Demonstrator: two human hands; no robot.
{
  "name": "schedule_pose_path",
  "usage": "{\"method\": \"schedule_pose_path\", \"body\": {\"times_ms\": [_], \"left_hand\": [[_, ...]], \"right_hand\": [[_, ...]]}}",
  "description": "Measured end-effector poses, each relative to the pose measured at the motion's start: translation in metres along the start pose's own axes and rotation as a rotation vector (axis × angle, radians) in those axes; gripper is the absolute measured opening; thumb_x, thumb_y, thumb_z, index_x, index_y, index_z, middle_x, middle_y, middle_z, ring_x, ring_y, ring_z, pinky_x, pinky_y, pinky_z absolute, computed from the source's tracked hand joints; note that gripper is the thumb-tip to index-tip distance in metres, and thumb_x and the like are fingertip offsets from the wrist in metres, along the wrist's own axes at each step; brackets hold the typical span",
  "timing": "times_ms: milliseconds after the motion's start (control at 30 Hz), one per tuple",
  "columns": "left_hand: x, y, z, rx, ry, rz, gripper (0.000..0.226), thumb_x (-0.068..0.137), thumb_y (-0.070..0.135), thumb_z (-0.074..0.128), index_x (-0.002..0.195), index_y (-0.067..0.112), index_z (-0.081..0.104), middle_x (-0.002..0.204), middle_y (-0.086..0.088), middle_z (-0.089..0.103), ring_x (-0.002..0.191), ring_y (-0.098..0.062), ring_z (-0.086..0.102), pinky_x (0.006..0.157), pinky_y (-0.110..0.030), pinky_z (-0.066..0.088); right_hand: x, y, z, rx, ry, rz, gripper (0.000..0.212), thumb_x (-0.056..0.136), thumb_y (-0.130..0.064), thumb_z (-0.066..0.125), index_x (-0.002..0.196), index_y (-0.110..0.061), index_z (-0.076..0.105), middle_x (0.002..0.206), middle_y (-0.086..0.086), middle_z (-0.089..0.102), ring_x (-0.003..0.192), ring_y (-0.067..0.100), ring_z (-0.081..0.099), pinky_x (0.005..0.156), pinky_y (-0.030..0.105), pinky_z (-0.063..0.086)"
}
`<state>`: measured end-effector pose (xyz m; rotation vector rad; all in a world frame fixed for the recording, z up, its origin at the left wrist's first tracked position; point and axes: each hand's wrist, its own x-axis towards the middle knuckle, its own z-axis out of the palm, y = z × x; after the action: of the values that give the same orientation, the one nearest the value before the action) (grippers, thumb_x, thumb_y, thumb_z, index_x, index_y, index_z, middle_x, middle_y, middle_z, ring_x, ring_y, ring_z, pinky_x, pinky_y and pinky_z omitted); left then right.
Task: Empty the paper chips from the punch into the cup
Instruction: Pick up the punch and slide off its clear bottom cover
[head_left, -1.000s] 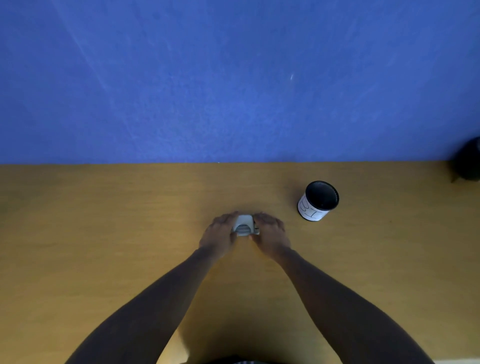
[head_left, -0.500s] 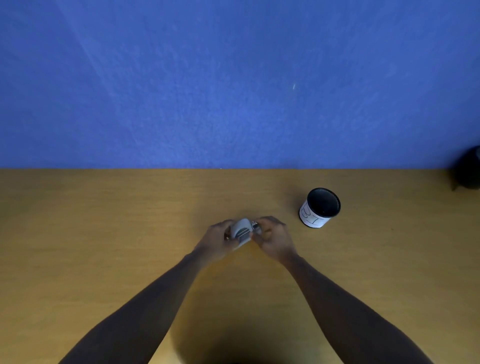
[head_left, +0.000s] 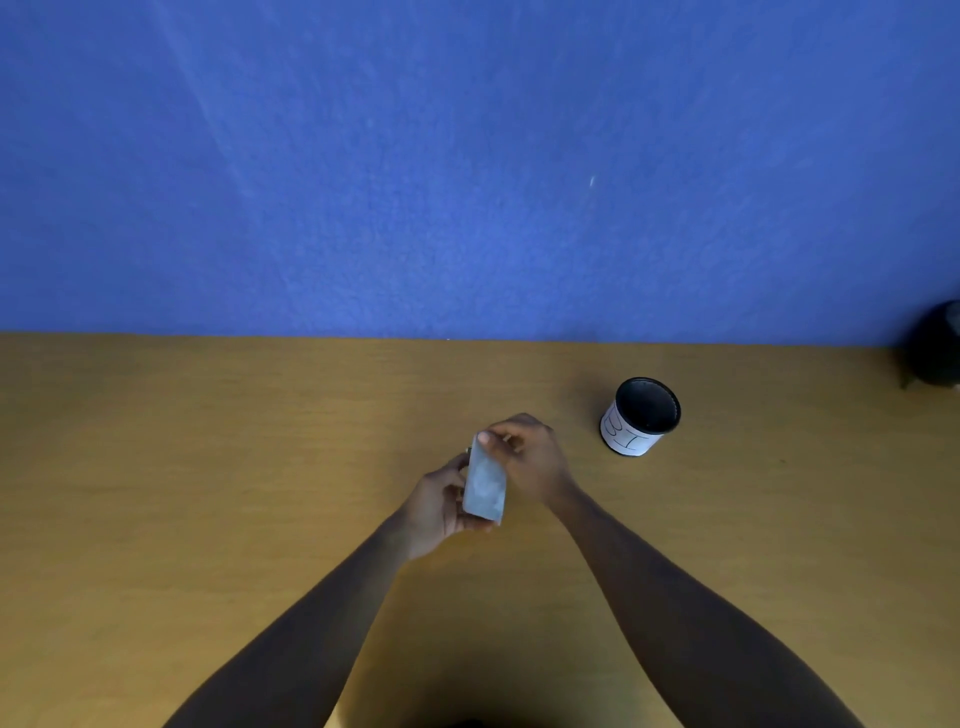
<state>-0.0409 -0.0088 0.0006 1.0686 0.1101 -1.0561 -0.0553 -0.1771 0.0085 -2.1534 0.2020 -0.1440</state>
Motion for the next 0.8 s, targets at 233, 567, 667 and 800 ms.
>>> {"method": "schedule_pose_path", "body": {"times_ms": [233,567,667,800], "left_hand": [[-0.005,-0.01,0.011,-0.286,-0.009,-0.002,0.051,0.086,0.03,0.047,0.128,0.002,0.05,0.103,-0.019,0.055,0.086,-0.034,0.058,0.075,-0.049,0.055],[-0.007,-0.024,0.021,-0.367,0.123,-0.06,0.075,0.091,0.067,0.036,0.116,-0.001,0.058,0.085,-0.018,0.061,0.076,-0.037,0.063,0.058,-0.039,0.057],[-0.006,-0.026,0.023,-0.339,0.142,-0.044,0.072,0.093,0.065,0.033,0.111,0.002,0.062,0.083,-0.017,0.067,0.077,-0.036,0.067,0.059,-0.037,0.054],[-0.006,-0.022,0.026,-0.38,0.172,-0.033,0.069,0.092,0.065,0.034,0.108,0.003,0.062,0.079,-0.017,0.065,0.071,-0.033,0.064,0.06,-0.039,0.055]], "right_hand": [[0.006,-0.013,0.0,-0.105,-0.045,0.01,0.017,0.088,-0.027,0.068,0.09,-0.012,0.076,0.09,0.0,0.066,0.078,0.011,0.06,0.068,0.021,0.045],[0.007,-0.032,0.008,-0.241,-0.253,0.034,0.014,0.087,-0.023,0.067,0.09,-0.011,0.075,0.097,0.003,0.071,0.087,0.016,0.064,0.079,0.033,0.053],[0.007,-0.039,0.008,-0.278,-0.3,0.011,0.018,0.09,-0.023,0.065,0.093,-0.009,0.075,0.101,0.005,0.071,0.091,0.019,0.065,0.08,0.036,0.053],[0.011,-0.045,0.009,-0.296,-0.311,-0.008,0.018,0.09,-0.022,0.065,0.092,-0.007,0.074,0.101,0.007,0.069,0.092,0.021,0.064,0.083,0.04,0.053]]}}
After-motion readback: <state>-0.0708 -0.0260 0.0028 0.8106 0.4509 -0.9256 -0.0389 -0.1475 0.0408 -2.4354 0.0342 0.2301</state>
